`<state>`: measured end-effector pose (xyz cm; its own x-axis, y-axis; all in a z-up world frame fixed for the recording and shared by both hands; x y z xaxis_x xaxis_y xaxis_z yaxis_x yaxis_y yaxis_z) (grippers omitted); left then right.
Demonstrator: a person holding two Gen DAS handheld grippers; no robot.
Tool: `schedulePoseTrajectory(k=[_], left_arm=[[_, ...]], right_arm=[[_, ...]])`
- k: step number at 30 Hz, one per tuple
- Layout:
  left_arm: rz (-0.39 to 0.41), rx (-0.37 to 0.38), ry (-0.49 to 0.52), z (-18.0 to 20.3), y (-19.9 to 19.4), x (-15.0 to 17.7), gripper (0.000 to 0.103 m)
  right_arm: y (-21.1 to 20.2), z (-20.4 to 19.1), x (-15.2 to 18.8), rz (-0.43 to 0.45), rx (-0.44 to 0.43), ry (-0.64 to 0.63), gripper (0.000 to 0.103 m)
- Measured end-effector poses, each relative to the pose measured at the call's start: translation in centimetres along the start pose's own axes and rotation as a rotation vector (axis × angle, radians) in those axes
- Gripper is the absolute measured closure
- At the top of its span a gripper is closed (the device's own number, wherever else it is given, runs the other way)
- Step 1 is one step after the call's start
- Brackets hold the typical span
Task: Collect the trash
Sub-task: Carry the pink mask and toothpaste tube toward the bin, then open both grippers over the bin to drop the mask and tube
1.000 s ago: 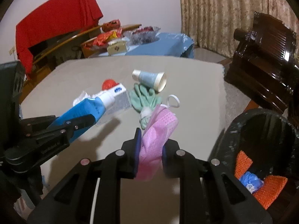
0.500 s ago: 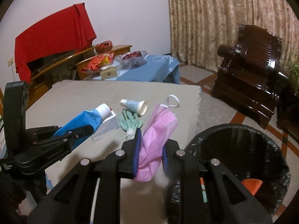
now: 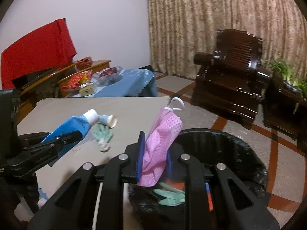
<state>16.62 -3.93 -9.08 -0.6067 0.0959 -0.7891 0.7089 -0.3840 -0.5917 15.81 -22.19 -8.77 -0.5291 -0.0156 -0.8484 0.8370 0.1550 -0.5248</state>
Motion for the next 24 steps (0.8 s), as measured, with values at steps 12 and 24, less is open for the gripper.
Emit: schedulePoseTrajectory(k=[12,24], left_arm=[[-0.020,0.129,0.095,7.8,3.5,-0.7,0.101],[-0.048,0.202,0.150,12.9,8.0,-0.6,0.101]], right_arm=[[-1.3,6.5,2.0,-0.011,0.113,0.062,0.084],[-0.5,10.6,4.3,-0.050,0.176,0.091,0.084]])
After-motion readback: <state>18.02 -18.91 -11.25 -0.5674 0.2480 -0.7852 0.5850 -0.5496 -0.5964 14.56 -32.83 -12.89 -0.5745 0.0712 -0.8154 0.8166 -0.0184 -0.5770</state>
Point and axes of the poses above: each gripper's, at about its wrist camera, not at the fingertips, and y roughly the way its jaws point, z to its right, x to its underside, the point moved 5 cm from there along y, roughly the way its jaws point, and after that the axes turned 2 degrees about z, right-handed, at the moved point
